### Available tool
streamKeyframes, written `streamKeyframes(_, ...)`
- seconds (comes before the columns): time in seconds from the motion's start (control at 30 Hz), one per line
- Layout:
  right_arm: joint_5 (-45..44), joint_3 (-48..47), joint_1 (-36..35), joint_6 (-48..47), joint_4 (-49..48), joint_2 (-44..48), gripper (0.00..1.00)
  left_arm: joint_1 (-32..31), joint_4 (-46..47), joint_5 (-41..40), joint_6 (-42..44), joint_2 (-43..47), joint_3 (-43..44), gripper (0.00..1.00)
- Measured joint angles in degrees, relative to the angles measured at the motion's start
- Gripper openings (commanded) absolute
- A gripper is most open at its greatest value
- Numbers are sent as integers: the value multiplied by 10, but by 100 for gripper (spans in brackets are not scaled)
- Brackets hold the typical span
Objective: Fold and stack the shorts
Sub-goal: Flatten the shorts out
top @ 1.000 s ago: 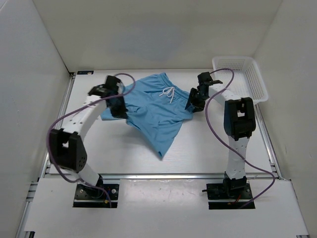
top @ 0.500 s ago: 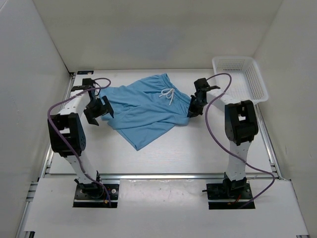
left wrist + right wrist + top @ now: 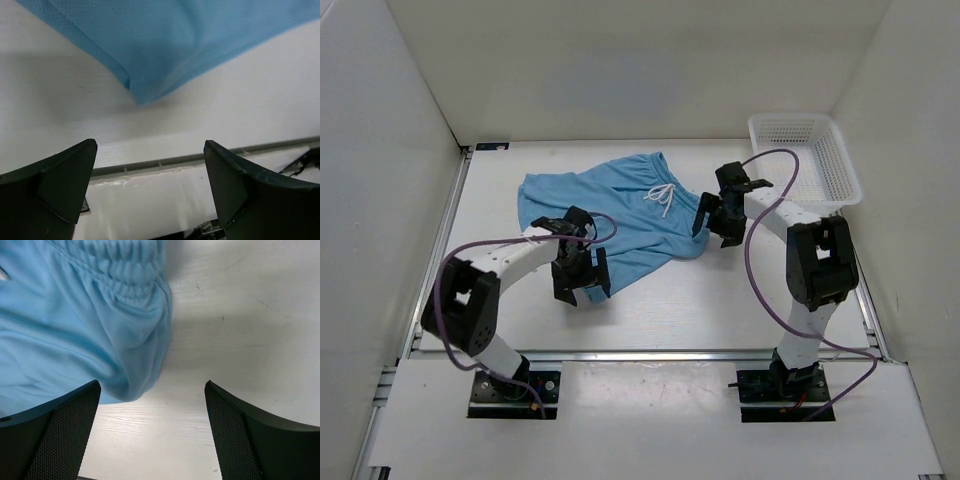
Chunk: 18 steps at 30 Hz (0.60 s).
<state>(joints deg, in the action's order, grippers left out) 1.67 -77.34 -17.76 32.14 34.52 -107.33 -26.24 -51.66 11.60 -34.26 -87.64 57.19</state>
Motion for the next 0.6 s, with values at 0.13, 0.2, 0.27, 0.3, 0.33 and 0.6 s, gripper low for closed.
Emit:
streamKeyframes(0.13, -2, 24, 0, -4, 1, 9, 89, -5, 21, -20, -33, -55, -2, 100)
streamKeyframes(0.2, -2, 32, 0, -7, 4, 17, 90, -5, 36, -26, -45, -77, 0, 96)
streamKeyframes(0.27, -2, 33, 0, -9, 6, 23, 90, -6, 44, -29, -51, -101, 11, 80)
streamKeyframes(0.3, -2, 33, 1, -10, 6, 27, 90, -8, 49, -31, -53, -116, 19, 62)
streamKeyframes(0.33, -2, 33, 1, -11, 5, 29, 90, -10, 43, -31, -56, -130, 31, 14)
streamKeyframes(0.6, 10, 21, 5, -11, 14, 25, 89, 0, 72, -22, -50, -98, 5, 10)
